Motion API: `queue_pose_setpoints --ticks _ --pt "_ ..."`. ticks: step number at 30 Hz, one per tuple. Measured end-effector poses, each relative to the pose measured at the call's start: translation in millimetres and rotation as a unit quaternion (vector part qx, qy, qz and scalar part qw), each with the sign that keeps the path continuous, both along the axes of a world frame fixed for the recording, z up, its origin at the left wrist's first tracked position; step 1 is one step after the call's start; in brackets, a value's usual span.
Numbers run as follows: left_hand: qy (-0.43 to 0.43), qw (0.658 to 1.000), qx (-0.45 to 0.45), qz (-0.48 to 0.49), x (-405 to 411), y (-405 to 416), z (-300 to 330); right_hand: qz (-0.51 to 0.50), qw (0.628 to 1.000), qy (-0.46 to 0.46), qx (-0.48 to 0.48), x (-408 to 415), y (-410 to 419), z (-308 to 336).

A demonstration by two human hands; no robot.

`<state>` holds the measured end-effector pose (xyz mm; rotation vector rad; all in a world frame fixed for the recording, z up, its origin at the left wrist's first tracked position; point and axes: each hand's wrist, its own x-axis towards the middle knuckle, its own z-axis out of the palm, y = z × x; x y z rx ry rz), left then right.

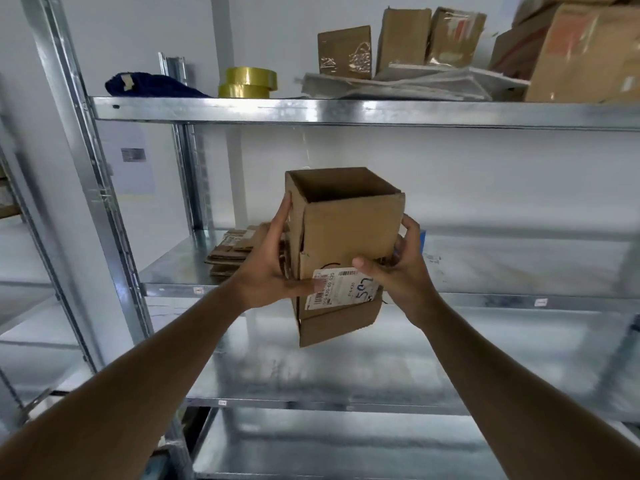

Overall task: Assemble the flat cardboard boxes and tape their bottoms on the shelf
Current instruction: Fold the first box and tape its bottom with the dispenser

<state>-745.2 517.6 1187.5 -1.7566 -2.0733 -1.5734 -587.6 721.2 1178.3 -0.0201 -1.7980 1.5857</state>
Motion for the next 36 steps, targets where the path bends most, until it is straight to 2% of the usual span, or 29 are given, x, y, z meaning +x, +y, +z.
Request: queue_pose_setpoints --ticks 7,12,18,27,30,36 --pt "0.135 0.99 0.006 0.029 12.5 24.0 -1.8 0.009 0.997 0.075 0.034 35.3 11.9 15.8" --pt "0.171 0.984 0.038 0.031 6.9 46.2 6.2 -0.11 0.987 0.106 0.04 48.0 18.1 23.0" --pt "0.248 0.965 0.089 -0.019 7.0 85.2 12.1 -0.183 0.972 0.131 0.066 55.5 36.9 22.7" --pt "0.298 0.944 0.129 -0.059 15.3 133.8 19.9 -0.26 0.954 0.129 0.074 71.9 72.0 9.7" --pt "0.305 0.94 0.139 -0.069 21.6 149.0 22.9 -0.265 0.953 0.142 0.049 76.2 77.8 9.9" --pt "0.27 0.944 0.151 -0.117 23.0 177.4 26.2 -0.329 0.933 0.135 0.06 85.0 88.4 9.7"
